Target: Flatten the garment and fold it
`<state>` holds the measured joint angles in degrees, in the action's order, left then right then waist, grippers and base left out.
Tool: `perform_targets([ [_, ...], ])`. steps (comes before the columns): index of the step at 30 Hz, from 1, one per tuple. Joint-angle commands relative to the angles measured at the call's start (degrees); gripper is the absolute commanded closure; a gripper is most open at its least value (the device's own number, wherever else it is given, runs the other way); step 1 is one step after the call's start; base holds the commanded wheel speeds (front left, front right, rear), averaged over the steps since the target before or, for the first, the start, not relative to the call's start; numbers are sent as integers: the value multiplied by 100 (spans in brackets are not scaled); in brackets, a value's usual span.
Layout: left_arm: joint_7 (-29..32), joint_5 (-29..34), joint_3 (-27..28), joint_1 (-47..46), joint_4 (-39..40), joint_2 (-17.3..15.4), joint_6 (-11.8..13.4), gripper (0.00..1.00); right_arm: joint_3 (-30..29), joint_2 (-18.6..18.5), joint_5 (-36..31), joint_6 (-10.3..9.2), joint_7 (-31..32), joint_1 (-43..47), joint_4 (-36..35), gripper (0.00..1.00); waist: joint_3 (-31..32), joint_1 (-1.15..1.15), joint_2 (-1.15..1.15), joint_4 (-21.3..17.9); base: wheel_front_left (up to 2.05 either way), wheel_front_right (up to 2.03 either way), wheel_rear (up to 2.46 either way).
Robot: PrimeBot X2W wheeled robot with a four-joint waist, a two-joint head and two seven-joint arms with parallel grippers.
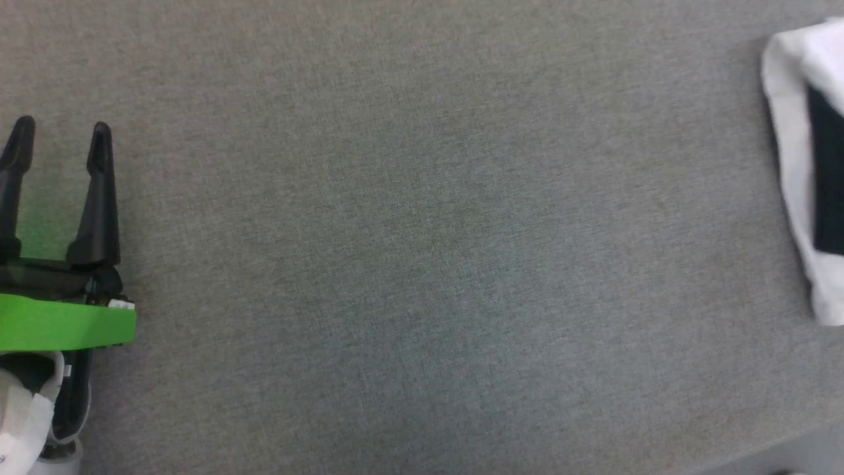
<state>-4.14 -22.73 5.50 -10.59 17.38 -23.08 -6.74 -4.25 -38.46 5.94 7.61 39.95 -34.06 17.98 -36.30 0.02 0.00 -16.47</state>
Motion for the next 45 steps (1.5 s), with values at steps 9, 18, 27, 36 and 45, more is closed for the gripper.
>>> perform_targets([
  [9, 38, -29, 126, 89, 130, -112, 118, 0, -975, 415, -738, -12, -575, -419, 123, 0, -255, -2, 0, -29, 0, 0, 0],
  [18, -347, -136, 65, 119, -393, 232, 252, 0, -763, 610, 125, -12, -1450, -904, -569, 0, 830, -2, 0, 90, 0, 0, 0],
  [27, -771, -127, 87, 225, -977, 739, 643, 0, 22, 1374, 1310, -12, -2355, -1283, -1553, 0, 2093, -2, 0, 408, 0, 0, 0],
  [36, -968, -65, 66, 443, -1306, 1111, 876, 0, 125, 3058, 1236, -12, -3732, -768, -1708, 0, 3002, -2, 0, 816, 0, 0, 0],
  [45, -1026, 106, -109, 510, -1497, 1233, 911, 0, 156, 3552, 1269, -12, -4796, 443, -1454, 0, 3435, -2, 0, 1193, 0, 0, 0],
])
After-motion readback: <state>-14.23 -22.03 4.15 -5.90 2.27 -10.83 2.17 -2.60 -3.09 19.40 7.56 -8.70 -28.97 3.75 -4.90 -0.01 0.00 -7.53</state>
